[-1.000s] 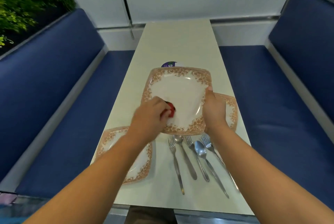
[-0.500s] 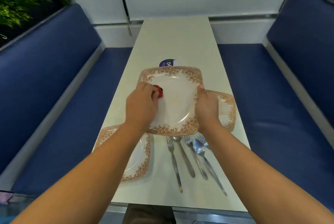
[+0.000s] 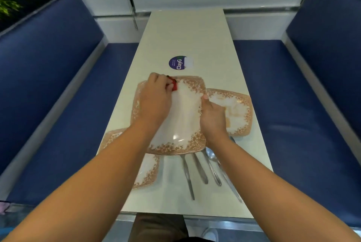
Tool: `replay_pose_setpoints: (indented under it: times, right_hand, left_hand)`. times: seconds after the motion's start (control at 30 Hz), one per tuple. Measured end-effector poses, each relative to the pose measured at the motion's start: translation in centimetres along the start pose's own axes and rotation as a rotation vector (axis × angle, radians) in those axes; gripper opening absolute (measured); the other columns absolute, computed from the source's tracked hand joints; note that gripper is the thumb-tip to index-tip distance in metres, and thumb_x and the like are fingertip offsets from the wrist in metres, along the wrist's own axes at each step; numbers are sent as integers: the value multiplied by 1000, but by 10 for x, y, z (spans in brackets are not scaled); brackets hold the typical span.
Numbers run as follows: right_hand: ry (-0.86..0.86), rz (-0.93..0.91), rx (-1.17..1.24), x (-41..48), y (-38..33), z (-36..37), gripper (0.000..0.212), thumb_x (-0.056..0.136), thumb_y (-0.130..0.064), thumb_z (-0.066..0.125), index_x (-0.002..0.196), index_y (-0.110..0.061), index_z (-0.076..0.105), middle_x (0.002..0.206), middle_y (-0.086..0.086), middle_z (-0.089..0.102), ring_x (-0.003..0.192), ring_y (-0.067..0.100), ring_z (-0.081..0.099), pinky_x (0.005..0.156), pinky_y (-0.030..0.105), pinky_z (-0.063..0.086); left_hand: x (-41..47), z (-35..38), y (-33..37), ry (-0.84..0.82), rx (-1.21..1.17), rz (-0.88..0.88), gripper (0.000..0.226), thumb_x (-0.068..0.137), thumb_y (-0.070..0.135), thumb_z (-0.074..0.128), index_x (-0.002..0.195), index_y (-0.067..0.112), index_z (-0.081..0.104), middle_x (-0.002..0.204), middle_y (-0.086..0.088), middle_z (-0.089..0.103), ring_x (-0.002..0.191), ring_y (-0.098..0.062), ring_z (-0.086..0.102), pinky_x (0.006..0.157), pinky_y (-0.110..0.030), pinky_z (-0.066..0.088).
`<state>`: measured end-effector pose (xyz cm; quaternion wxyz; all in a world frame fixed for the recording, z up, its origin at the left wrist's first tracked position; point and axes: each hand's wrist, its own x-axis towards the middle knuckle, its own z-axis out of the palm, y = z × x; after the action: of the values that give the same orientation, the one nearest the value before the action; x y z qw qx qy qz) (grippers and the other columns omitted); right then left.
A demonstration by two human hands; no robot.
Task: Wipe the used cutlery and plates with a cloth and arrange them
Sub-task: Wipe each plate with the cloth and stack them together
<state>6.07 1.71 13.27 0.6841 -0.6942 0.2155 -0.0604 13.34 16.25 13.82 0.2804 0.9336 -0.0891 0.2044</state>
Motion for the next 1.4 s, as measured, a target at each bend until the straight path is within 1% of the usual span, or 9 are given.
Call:
replay_pose_setpoints:
  times: [0.13,0.27,0.37,0.53,0.67,0.9,1.03,1.23,1.4]
  right_hand:
    - [45,37,57,11,-8,-16,52,103,-44,44,59,-19,32,49,-7,33,50,14,32,57,28,28]
    - [47,52,45,15,-5,-13,52,103,-44,44,62,-12,38,51,-4,38,52,16,36,57,28,32]
    - [9,40,52,6,3,1,50,104,-41,43,66,-10,51,57,1,49,54,14,46,59,29,39]
    - [6,-19,2,-8,1,12,55,103,-42,45,53,-21,43,54,-7,39,61,11,38,61,27,32]
    - [-13,-9,36,-3,-5,-1,49,103,-44,46,64,-15,41,57,-2,37,55,14,38,58,27,31]
    - [22,35,78,11,-7,-15,47,102,-46,44,70,-12,44,60,2,41,60,18,40,62,30,34]
    - [1,14,75,-2,1,-4,50,104,-39,43,70,-8,61,60,1,60,58,14,55,59,28,46]
    - [-4,-93,-19,-18,-1,1,52,104,-40,44,59,-15,36,54,-3,35,43,5,32,56,24,29]
    - [-12,-71,24,-18,-4,-14,51,103,-43,45,59,-20,32,56,-4,31,53,13,30,58,29,26]
  left_hand:
    - [-32,-9,-20,-102,111,33,12,100,24,56,102,15,63,109,2,56,82,-16,54,72,-27,43]
    - [-79,-5,10,-216,-24,181,7,96,20,61,97,14,64,101,3,54,80,-13,52,67,-27,43]
    - [-81,5,32,-169,-98,258,8,94,13,61,100,11,67,100,-3,58,79,-17,57,66,-30,48]
    - [-30,7,27,12,-44,76,15,99,17,54,101,8,65,106,-4,58,82,-21,57,69,-35,49]
    - [-14,-11,-5,56,37,-21,17,102,22,50,105,15,66,112,3,57,88,-10,51,78,-28,48]
    - [-85,-7,31,-94,-17,71,10,96,17,59,100,12,66,102,0,54,80,-18,55,68,-32,48]
    - [-90,7,57,-64,-128,129,13,93,11,61,103,12,70,96,-2,53,71,-15,53,60,-27,41]
    - [-34,-4,44,64,-74,15,13,98,18,56,101,10,67,104,-1,54,81,-18,56,70,-39,51]
    - [-35,-30,-3,54,85,-49,14,100,21,55,104,13,66,112,0,53,86,-17,56,74,-25,42]
